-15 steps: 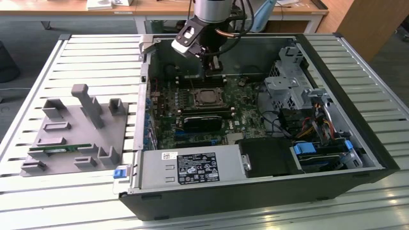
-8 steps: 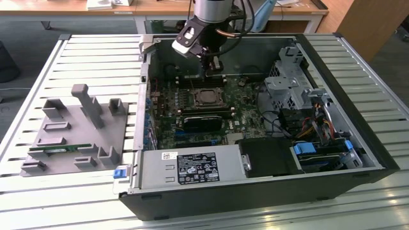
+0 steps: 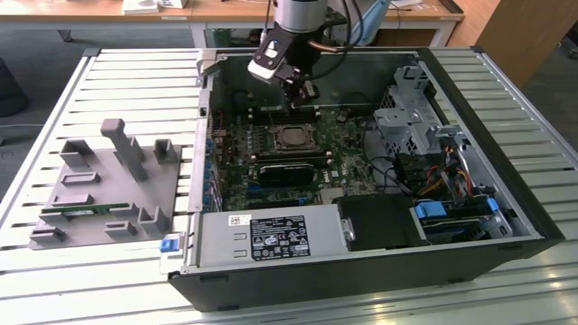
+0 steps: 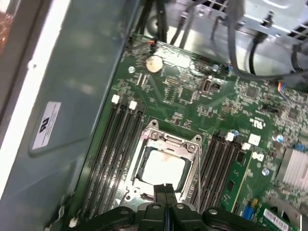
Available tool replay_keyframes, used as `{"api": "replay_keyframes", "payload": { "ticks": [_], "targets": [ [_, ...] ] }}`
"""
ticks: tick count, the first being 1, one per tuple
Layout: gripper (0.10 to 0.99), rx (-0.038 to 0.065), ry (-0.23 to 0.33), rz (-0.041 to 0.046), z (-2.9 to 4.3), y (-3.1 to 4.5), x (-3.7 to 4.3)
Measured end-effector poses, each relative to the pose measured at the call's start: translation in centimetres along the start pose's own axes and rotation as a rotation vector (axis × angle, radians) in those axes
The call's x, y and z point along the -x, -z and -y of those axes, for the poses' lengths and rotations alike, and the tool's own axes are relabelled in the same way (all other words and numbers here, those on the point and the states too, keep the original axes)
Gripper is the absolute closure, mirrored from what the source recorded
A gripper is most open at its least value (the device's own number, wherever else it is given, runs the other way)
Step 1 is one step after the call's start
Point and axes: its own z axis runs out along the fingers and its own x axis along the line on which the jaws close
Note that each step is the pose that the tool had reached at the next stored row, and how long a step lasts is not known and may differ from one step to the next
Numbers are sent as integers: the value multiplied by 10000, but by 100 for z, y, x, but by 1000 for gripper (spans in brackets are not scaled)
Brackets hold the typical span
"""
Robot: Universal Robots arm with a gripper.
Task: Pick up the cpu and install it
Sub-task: 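Install the first cpu locking lever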
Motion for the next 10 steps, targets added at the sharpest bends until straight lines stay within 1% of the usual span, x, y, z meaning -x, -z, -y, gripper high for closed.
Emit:
{"api": "replay_keyframes", "payload": {
  "ticks": [10],
  "targets": [
    [980,14,981,-8,0,-1,0]
  ]
}}
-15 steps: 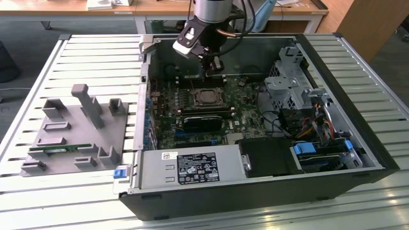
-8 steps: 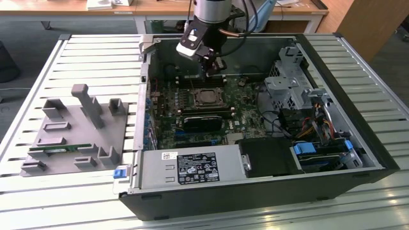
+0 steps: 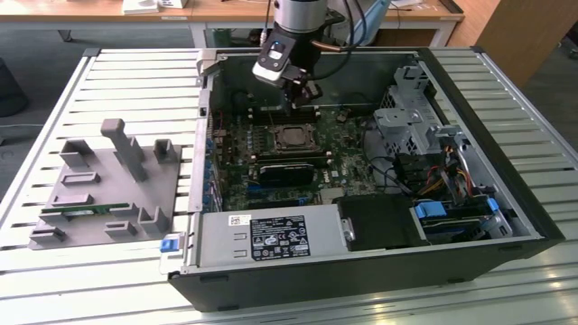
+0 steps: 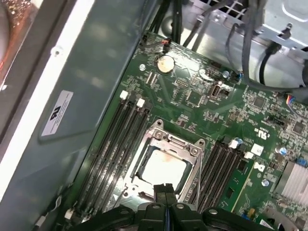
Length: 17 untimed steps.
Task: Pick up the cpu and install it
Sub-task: 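Install the first cpu locking lever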
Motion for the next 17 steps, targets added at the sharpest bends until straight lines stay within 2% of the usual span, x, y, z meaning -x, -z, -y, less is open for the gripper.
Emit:
{"api": "replay_keyframes", "payload": {
  "ticks": [6,17],
  "targets": [
    [980,5,516,-3,0,-4,0],
    [980,23,1874,-15,0,-6,0]
  ]
}}
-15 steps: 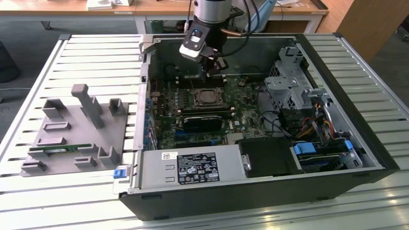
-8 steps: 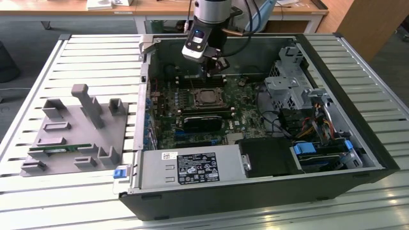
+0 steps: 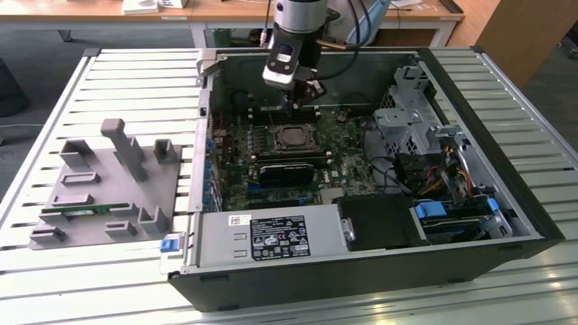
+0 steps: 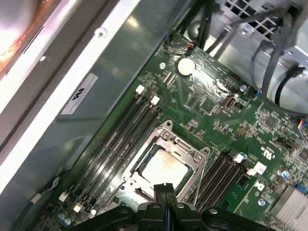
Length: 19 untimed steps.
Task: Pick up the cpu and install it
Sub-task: 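Install the first cpu locking lever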
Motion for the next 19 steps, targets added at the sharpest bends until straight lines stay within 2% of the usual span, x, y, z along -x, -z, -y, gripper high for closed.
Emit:
{"api": "replay_keyframes", "payload": {
  "ticks": [12,19],
  "targets": [
    [980,26,2023,-16,0,-6,0],
    [980,39,3000,-24,0,-7,0]
  ]
}}
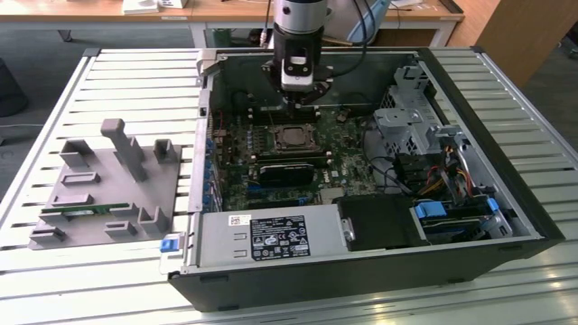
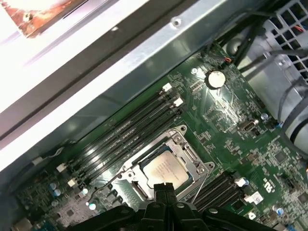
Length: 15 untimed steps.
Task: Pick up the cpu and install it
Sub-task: 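Install the first cpu locking lever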
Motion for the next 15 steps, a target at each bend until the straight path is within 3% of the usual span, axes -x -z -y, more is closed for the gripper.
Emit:
{"api": "replay_keyframes", "payload": {
  "ticks": [9,15],
  "targets": [
    [980,13,1059,-9,0,0,0],
    [980,19,1485,-12,0,0,0]
  ]
}}
